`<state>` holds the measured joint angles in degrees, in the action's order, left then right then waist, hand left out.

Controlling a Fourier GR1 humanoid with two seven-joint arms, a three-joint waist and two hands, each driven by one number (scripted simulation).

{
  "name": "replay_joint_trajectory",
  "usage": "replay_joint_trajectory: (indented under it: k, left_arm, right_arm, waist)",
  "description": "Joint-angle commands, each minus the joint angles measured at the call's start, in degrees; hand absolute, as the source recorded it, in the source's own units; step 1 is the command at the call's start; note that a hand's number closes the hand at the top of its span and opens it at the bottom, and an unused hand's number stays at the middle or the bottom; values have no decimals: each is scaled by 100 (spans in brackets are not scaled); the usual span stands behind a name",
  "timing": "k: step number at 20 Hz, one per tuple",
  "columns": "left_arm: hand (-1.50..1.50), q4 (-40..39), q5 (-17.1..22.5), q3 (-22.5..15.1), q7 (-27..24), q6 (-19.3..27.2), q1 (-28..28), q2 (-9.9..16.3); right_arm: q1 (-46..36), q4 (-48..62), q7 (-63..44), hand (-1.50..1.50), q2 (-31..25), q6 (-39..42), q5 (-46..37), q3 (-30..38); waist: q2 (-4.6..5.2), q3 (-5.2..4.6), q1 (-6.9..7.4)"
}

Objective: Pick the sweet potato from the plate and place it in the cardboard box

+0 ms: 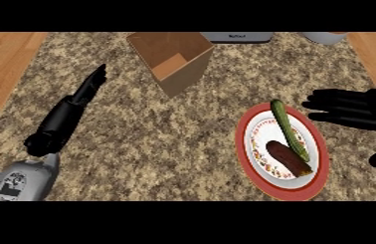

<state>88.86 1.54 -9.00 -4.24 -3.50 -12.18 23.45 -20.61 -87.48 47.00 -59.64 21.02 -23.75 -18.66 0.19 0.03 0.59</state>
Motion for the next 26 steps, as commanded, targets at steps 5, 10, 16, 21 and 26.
replay_joint_trajectory:
  k: [5,10,16,21,26]
  left_arm:
    - [0,3,167,450,216,-297,-170,139]
    - [0,-305,-189,310,-289,-284,55,-175]
    - [0,16,-204,453,-178,-406,273,-235]
    - [0,70,-364,478,55,-516,124,-379]
    - [0,148,-394,691,325,-605,0,-434]
  right_arm:
    - [482,-792,-327,-150,-3,111,-997,-474]
    - [950,-1308,-711,-150,19,354,-1258,-312]
    - [872,-918,-1007,-150,794,276,-2070,-587]
    - [1292,-1075,-653,-150,681,108,-2324,68]
    - [1402,-1038,-733,-150,1204,102,-2743,121]
  waist:
    - [-29,-4,-71]
    - [-29,-6,-93]
    - [-15,-4,-17]
    - [-25,-3,-69]
    - [-25,-3,-55]
